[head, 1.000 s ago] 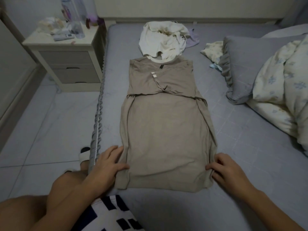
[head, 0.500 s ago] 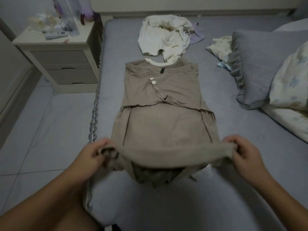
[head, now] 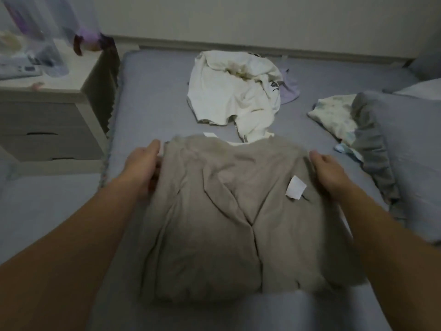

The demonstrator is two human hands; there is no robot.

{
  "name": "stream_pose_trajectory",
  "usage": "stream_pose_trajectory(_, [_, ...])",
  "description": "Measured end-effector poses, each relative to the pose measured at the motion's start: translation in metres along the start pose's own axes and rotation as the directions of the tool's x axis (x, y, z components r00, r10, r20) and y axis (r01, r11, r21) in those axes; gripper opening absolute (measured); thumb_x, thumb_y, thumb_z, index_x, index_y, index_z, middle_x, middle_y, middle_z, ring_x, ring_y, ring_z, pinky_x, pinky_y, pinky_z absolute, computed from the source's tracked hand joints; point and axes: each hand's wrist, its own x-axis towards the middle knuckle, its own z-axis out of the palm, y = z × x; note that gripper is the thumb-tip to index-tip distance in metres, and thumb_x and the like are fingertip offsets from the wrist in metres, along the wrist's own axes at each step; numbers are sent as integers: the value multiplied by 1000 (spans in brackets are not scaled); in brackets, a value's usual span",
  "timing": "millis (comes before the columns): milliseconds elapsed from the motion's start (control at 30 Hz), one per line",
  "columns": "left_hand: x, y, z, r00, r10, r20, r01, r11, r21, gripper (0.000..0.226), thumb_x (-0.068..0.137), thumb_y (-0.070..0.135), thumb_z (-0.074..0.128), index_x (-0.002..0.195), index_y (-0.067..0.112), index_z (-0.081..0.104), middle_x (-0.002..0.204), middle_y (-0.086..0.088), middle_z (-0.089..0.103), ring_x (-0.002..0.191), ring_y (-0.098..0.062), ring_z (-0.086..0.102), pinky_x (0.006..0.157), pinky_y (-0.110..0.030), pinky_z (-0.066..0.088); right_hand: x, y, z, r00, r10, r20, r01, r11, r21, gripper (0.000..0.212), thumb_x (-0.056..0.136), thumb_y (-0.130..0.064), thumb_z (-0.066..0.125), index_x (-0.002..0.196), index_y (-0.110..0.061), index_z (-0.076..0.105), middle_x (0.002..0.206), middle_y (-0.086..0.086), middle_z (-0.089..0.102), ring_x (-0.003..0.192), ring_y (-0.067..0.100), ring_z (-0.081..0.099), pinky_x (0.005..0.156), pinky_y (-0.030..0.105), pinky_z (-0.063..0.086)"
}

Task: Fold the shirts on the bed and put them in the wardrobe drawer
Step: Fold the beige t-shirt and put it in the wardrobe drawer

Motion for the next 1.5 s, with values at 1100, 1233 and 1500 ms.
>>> stream_pose_trajectory(1100, [-270, -122, -91, 900, -418, 126, 177, 613, 770, 37, 56, 29, 81, 83, 6, 71, 79, -14, 72, 72, -28, 69, 62, -32, 53, -303, 135, -110, 894, 331, 304, -384, 914, 133, 12, 88, -14, 70, 88, -2, 70, 65, 15, 68, 54, 18, 60, 56, 30, 44])
stream_pose_trajectory(1233, [-255, -107, -59, 956, 292, 32, -191, 538, 821, 59, 75, 22, 77, 129, 20, 54, 127, -11, 54, 116, -33, 51, 98, -41, 43, -286, 114, -96, 981, 195, 1, -195, 981, -15, 33, 79, -6, 78, 110, -8, 65, 101, 7, 67, 91, 25, 62, 80, 37, 49])
stream_pose_trajectory(1500, [-158, -55, 21, 720, 312, 620, -625, -99, 775, 53, 95, 33, 49, 147, 34, 35, 157, 5, 29, 147, -18, 18, 119, -46, 3, -167, 12, -32, 852, -468, 233, 523, 781, -341, 47, 94, -10, 55, 140, -23, 54, 148, 0, 49, 129, 27, 49, 106, 39, 37])
